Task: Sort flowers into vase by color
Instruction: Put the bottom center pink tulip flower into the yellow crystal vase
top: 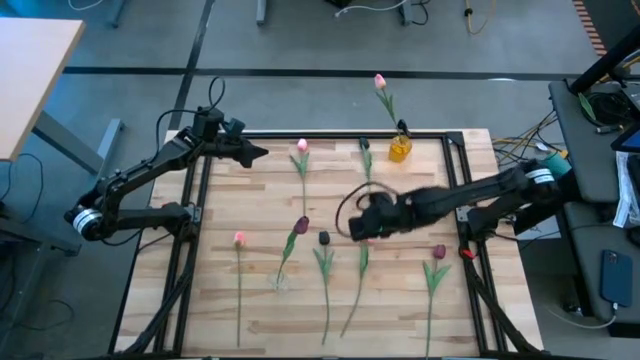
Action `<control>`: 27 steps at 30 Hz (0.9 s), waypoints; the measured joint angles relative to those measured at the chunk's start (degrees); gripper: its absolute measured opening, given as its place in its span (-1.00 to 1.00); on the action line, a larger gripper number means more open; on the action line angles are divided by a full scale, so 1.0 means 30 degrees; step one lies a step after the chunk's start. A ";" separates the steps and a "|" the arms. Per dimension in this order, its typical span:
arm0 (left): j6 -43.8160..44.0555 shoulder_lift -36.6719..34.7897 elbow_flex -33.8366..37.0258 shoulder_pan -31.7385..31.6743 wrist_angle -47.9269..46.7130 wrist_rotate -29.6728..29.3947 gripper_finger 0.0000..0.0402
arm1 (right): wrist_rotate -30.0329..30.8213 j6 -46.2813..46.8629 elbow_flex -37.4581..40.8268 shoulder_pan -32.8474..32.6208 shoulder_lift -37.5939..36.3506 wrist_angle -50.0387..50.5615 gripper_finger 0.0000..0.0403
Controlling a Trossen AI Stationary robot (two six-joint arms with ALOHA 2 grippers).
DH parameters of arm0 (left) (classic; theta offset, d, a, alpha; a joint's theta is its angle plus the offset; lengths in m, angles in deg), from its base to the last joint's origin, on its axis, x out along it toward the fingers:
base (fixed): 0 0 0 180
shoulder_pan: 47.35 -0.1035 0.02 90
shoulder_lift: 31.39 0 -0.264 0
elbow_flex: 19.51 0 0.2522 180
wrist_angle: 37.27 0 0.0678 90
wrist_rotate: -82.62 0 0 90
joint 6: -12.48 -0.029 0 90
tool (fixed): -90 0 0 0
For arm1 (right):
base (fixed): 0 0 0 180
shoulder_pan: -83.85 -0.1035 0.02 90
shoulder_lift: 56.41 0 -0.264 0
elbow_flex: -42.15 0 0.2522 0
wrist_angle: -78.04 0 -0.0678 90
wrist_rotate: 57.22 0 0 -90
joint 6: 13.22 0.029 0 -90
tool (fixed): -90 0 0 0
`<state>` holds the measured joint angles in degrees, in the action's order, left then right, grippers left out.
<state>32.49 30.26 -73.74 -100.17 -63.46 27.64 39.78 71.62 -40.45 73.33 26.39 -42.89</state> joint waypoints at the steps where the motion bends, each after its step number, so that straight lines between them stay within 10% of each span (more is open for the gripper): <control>1: 0.0000 0.0000 0.0000 -0.0004 -0.0002 0.0017 -1.00 | -0.0141 0.0471 0.0000 -0.0421 0.0480 -0.0197 -0.87; 15: -0.0897 0.0000 0.0036 -0.0058 -0.0560 0.1045 -1.00 | -0.3259 0.5810 -0.0496 -0.1691 0.6439 -0.0842 -0.10; 27: -0.1013 0.0000 0.0044 -0.0058 -0.0595 0.1051 -1.00 | -0.3387 0.6315 -0.0670 -0.1649 0.8261 -0.0871 -0.44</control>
<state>29.45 30.26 -73.61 -100.34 -65.25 30.79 29.62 90.57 -42.46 68.38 51.18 -45.50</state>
